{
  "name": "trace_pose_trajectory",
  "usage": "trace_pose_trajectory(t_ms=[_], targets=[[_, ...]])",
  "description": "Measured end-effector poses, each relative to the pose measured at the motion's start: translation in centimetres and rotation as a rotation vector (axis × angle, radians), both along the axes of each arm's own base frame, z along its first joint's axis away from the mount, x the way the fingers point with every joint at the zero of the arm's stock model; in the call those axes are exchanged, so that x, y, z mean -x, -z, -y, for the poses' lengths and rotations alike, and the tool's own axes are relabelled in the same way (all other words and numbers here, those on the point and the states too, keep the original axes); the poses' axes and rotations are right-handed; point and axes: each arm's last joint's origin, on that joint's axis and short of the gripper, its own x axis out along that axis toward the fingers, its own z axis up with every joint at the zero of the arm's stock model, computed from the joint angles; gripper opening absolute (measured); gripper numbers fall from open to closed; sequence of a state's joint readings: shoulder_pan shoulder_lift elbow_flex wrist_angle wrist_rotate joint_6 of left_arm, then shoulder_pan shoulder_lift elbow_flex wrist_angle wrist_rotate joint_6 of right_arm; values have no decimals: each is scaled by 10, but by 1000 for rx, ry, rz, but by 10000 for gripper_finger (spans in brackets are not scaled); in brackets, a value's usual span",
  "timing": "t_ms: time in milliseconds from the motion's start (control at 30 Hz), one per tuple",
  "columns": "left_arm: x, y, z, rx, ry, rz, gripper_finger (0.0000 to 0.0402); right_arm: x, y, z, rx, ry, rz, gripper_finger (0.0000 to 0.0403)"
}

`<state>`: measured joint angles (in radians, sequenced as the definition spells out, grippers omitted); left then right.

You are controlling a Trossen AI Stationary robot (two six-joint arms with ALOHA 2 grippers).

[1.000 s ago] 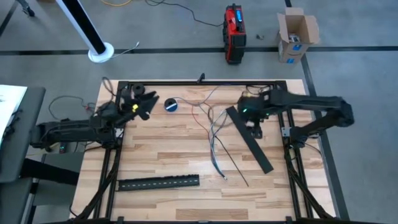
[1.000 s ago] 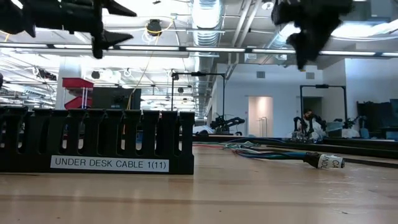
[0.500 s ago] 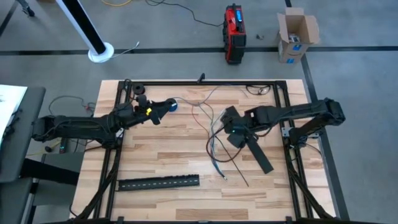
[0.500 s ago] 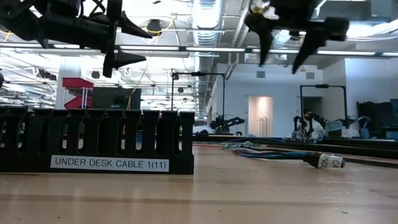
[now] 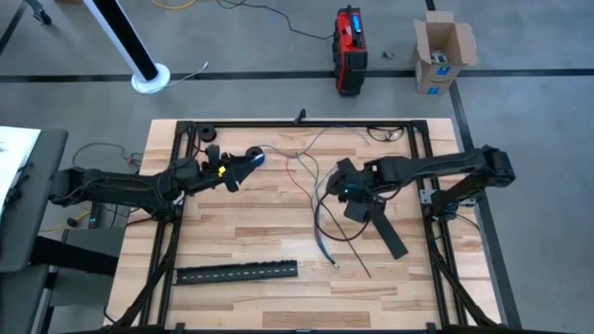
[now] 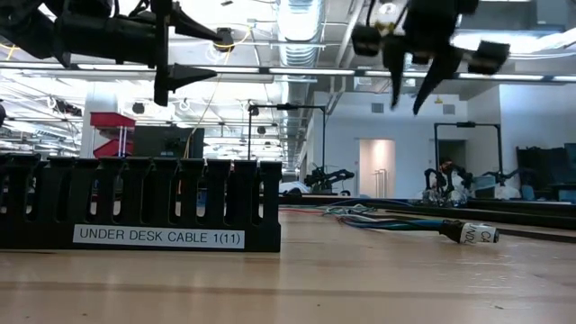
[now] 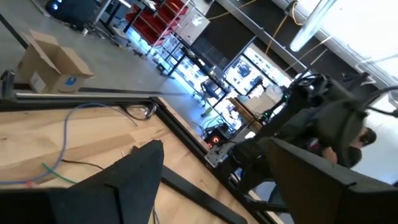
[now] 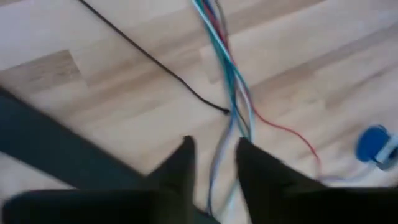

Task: Ziptie cables
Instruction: Wrap the cable wires with the black zip tie

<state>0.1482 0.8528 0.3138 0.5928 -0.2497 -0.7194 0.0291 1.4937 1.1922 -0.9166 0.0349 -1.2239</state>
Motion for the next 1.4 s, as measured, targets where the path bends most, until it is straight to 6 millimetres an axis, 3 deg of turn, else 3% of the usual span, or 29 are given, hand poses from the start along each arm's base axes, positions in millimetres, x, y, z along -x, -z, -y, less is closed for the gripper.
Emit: trace_pose_trajectory(t_ms=[67, 133, 267, 400, 600, 733, 867, 1000, 1167, 1400], targets=[[-1, 0, 3, -2, 16, 0, 277, 2, 18, 1, -32, -4, -14, 25], [-1, 0, 6, 0, 30, 1, 277, 7, 35, 2, -84, -16, -34, 9], [-2, 0, 14, 19, 38, 8, 277, 14, 61, -1, -149, 15, -41, 33], [-2, 0, 22, 31, 29, 11, 277, 14, 69, -2, -181, 88, -16, 47], [-2, 2, 28, -17, -9, -32, 277, 13, 69, -6, 136, -438, 7, 24], [-1, 5, 30, -17, -16, -64, 277, -5, 76, 1, 228, -503, 99, 3], [-1, 9, 30, -13, -16, -98, 277, -28, 90, 1, 233, -587, 218, 13], [-1, 10, 30, 7, -17, -97, 277, -33, 114, -2, 187, -572, 122, 28], [-1, 10, 30, 9, -17, -102, 277, -29, 108, -4, 147, -464, 41, 36], [-1, 12, 30, -1, -17, -128, 277, -26, 69, 9, -11, -310, 161, 38]])
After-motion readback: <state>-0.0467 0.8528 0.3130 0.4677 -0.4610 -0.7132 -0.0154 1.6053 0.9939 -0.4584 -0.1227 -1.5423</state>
